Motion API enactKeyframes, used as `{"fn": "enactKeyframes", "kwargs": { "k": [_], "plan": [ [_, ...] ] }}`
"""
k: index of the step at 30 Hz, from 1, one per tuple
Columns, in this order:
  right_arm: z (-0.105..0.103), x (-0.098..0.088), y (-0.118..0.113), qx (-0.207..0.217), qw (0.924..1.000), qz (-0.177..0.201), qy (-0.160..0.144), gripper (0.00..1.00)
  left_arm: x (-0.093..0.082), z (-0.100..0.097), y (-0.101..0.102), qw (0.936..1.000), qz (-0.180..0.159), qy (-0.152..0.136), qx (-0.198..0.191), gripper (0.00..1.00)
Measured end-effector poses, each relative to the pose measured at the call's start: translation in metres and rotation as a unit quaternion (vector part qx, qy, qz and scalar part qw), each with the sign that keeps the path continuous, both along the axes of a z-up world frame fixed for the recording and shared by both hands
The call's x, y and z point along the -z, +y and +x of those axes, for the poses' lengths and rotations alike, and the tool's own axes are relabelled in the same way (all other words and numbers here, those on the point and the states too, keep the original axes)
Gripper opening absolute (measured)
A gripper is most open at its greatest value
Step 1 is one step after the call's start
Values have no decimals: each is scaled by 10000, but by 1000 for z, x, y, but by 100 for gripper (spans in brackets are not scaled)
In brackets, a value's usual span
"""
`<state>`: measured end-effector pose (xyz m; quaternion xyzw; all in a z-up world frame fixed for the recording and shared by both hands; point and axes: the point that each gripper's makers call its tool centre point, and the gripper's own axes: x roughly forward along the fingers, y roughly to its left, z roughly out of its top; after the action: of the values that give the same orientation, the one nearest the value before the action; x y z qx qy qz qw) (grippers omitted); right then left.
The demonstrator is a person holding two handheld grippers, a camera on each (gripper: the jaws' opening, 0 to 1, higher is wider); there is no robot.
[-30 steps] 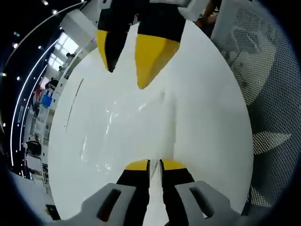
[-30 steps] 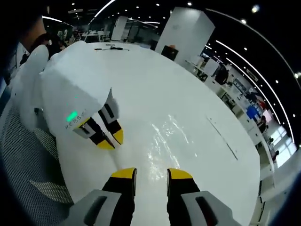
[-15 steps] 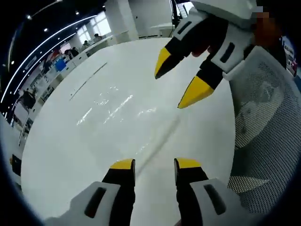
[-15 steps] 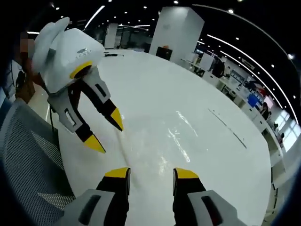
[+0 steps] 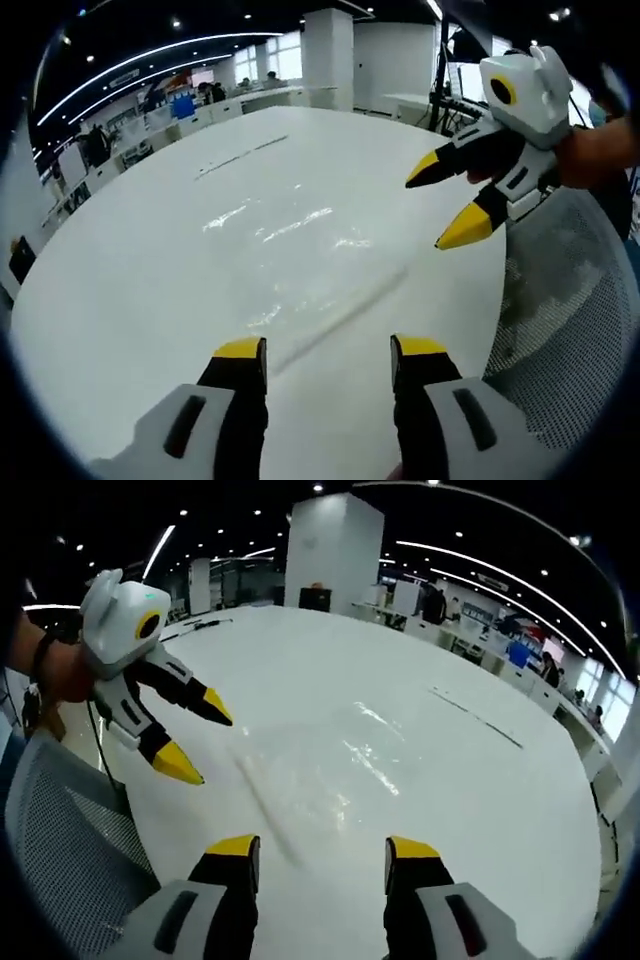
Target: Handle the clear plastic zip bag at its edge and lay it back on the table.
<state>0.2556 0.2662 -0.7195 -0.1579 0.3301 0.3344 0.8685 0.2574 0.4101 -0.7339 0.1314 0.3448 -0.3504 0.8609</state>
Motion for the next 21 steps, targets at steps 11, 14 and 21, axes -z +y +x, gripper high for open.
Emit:
{"fn": "enactKeyframes", "kwargs": {
  "k": [11,14,21],
  "plan": [
    [-20,7,-11,436,9979,444,166,61,7,-9,16,9987,-302,7,-400,62],
    [-21,8,-17,617,9961,616,155,64,5,-13,15,9982,-381,36,-457,63],
    [-22,10,-27,1000,9918,795,72,66,8,-16,23,9975,-420,40,-573,66]
  ]
}}
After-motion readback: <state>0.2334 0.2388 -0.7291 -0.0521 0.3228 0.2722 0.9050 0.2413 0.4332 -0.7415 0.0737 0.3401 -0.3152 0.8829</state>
